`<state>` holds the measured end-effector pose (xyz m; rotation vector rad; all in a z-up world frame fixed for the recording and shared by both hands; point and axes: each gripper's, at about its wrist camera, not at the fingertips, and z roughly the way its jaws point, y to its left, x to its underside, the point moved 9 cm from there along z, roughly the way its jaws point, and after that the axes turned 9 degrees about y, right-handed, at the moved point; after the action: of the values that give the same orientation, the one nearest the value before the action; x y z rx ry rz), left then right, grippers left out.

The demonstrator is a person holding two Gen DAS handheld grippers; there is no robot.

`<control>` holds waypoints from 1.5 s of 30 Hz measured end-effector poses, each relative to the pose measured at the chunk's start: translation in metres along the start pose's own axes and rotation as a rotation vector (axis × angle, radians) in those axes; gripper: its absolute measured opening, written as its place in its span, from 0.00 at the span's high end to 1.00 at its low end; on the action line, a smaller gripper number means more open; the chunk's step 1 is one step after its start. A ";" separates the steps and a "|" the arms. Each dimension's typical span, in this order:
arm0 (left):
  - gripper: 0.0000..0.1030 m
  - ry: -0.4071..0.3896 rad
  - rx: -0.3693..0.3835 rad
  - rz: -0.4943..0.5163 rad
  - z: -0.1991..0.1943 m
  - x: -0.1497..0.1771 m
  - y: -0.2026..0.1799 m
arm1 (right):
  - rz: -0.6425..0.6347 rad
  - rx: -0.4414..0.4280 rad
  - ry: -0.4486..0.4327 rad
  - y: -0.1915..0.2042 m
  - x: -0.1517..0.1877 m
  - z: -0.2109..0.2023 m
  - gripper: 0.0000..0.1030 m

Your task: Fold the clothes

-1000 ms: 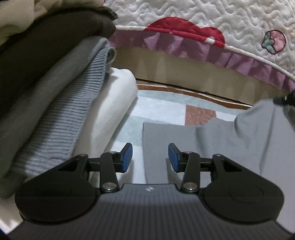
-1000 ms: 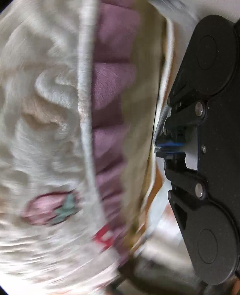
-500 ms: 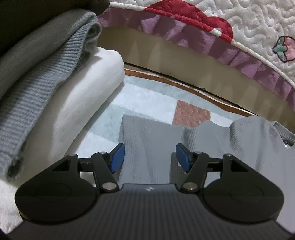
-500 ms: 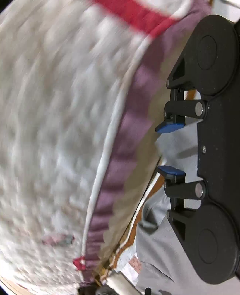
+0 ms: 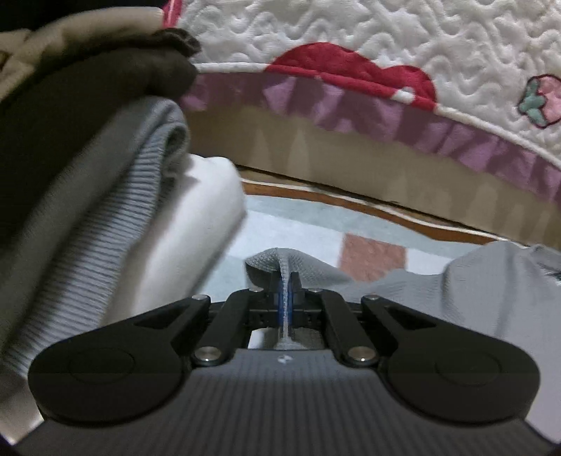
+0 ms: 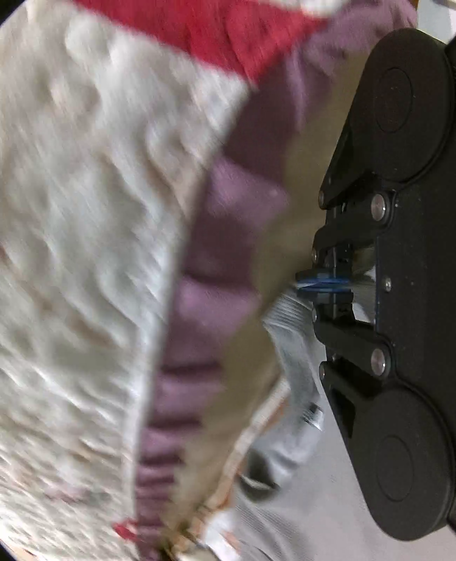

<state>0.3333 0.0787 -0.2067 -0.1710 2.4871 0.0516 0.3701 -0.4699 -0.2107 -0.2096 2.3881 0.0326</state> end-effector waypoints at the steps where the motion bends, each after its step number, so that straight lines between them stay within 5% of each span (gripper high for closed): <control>1: 0.98 0.005 -0.019 0.008 0.002 0.000 0.003 | 0.013 0.022 -0.018 -0.004 -0.002 -0.001 1.00; 6: 0.98 0.033 -0.138 0.010 0.018 0.012 0.020 | -0.045 0.132 0.002 -0.004 0.009 0.001 1.00; 9: 0.95 0.044 -0.160 -0.060 0.019 0.016 0.031 | 0.095 0.130 -0.019 -0.025 0.017 -0.026 0.91; 12: 0.84 0.059 -0.053 -0.050 0.009 0.023 0.018 | 0.265 0.007 -0.045 -0.041 0.047 -0.079 0.66; 13: 0.69 0.055 -0.007 -0.032 -0.001 0.026 0.010 | 0.310 -0.038 -0.053 -0.046 0.061 -0.099 0.57; 15: 0.58 0.053 0.061 0.014 -0.023 0.037 -0.006 | 0.367 -0.112 -0.034 -0.052 0.094 -0.134 0.57; 20: 0.58 0.120 0.238 0.124 -0.078 0.092 -0.045 | 0.467 -0.237 0.072 -0.050 0.196 -0.197 0.57; 23: 0.58 0.218 0.375 0.100 -0.101 0.127 -0.057 | 0.508 -0.232 0.093 -0.050 0.255 -0.228 0.57; 25: 0.50 0.271 0.389 0.090 -0.111 0.149 -0.061 | 0.519 -0.203 0.141 -0.051 0.282 -0.235 0.56; 31: 0.47 0.313 0.396 0.084 -0.123 0.188 -0.068 | 0.497 -0.242 0.183 -0.034 0.285 -0.238 0.52; 39: 0.36 0.350 0.408 -0.063 -0.109 0.190 -0.057 | 0.373 -0.125 0.246 -0.004 0.283 -0.218 0.39; 42: 0.33 0.327 0.405 -0.054 -0.105 0.185 -0.058 | 0.410 -0.164 0.205 -0.006 0.278 -0.223 0.33; 44: 0.31 0.299 0.404 -0.046 -0.101 0.180 -0.061 | 0.435 -0.190 0.178 -0.008 0.275 -0.226 0.46; 45: 0.31 0.295 0.403 -0.038 -0.099 0.179 -0.064 | 0.447 -0.203 0.164 -0.009 0.273 -0.227 0.85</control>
<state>0.1410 -0.0119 -0.2359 -0.0564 2.7217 -0.5210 0.0213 -0.5360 -0.2282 0.2400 2.5481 0.4838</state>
